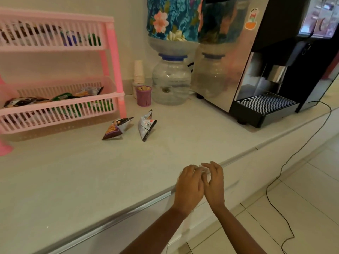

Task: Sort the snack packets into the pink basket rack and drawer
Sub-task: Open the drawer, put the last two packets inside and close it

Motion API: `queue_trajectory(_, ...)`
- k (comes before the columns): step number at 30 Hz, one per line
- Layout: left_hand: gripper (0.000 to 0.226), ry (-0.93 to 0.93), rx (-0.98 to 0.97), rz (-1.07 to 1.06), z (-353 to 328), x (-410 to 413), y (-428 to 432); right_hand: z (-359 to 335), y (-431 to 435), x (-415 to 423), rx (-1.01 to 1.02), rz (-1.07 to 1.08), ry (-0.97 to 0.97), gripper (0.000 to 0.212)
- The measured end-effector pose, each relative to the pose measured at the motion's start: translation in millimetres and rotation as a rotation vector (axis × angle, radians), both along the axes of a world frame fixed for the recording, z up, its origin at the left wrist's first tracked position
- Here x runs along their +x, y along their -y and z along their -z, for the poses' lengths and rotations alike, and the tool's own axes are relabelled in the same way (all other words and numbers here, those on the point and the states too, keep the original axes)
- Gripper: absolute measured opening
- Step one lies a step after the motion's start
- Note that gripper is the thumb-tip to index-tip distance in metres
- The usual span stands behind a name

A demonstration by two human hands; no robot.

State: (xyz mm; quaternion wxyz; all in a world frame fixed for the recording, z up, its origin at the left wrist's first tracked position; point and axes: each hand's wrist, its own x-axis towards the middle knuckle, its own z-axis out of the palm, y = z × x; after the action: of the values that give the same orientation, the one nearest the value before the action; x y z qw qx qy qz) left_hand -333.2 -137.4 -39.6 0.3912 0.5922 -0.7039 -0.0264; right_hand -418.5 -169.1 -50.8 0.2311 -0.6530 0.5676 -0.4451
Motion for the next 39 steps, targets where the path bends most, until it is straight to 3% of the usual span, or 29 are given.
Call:
queue_trajectory(3, 0.026, -0.215, 0.139, 0.030, 4, -24, 10, 0, 14, -13, 0.053, 0.118, 0.207, 0.029)
queue_trajectory(5, 0.025, -0.423, 0.229, 0.044, 6, -41, 16, -2, 28, -22, 0.198, 0.223, 0.367, 0.033)
queue_trajectory(8, 0.021, -0.920, 0.529, 0.041, 7, -58, 24, -8, 50, -36, 0.494, 0.286, 0.701, 0.030)
queue_trajectory(10, 0.018, -1.308, 0.704, -0.001, 5, -62, 33, -11, 61, -43, 0.604, 0.219, 0.902, 0.016)
queue_trajectory(13, 0.025, -1.658, 0.765, -0.071, 6, -64, 44, -12, 70, -52, 0.698, 0.139, 1.040, 0.017)
queue_trajectory(17, 0.047, -1.786, 0.677, -0.109, 9, -74, 52, -6, 85, -65, 0.770, 0.065, 1.059, 0.018)
queue_trajectory(26, 0.053, -2.112, 0.273, -0.355, 5, -98, 70, -6, 111, -103, 0.952, -0.200, 1.117, 0.046)
queue_trajectory(31, 0.047, -2.103, 0.093, -0.423, 5, -101, 72, -7, 122, -118, 0.971, -0.211, 1.164, 0.043)
queue_trajectory(34, 0.046, -2.073, 0.069, -0.440, 5, -102, 65, -3, 124, -125, 1.043, -0.257, 1.170, 0.023)
queue_trajectory(39, 0.047, -2.058, 0.070, -0.469, 9, -111, 52, 7, 118, -133, 1.077, -0.302, 1.207, 0.018)
